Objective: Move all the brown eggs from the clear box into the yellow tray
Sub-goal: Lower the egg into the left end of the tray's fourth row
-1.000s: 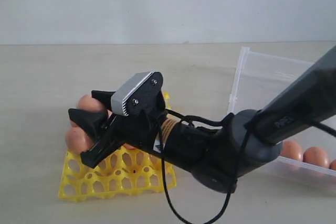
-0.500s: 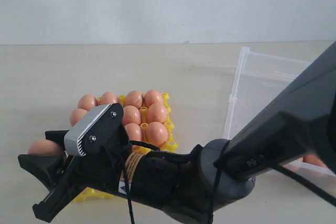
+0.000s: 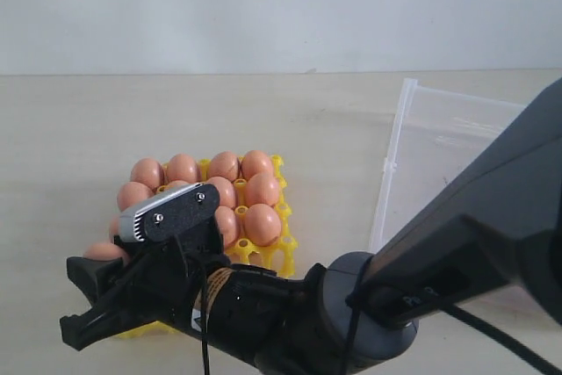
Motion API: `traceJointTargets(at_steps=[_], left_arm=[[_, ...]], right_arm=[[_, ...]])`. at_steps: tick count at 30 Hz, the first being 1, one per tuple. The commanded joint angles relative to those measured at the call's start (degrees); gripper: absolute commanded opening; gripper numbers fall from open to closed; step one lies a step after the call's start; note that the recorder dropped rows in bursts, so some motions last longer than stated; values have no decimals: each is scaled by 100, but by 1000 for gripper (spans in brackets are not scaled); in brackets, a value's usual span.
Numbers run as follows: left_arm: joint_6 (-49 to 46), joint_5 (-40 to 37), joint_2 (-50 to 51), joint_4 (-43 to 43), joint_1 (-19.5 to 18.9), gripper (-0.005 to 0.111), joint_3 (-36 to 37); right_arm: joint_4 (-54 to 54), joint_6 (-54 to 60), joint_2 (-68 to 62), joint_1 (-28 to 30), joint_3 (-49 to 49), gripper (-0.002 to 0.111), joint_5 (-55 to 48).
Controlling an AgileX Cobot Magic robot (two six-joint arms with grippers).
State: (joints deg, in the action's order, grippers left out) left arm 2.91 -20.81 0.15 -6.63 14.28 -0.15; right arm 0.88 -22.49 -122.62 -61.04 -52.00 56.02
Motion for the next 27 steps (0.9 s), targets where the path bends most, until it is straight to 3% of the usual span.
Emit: traceJointTargets(at_steps=[1,18,22,27], left_arm=[[45,19,-15,-9,26,4,15],[45,19,-15,-9,26,4,15],[45,19,-15,-9,26,4,15],[45,19,-15,-9,26,4,15]], right_arm=[[-174,5,13,3,-74,0,-215],[-412,-95,13,3,-362,1,-1104],[-412,-95,13,3,-362,16,-1104],[-500,-105,13,3,-362,49,-1114]])
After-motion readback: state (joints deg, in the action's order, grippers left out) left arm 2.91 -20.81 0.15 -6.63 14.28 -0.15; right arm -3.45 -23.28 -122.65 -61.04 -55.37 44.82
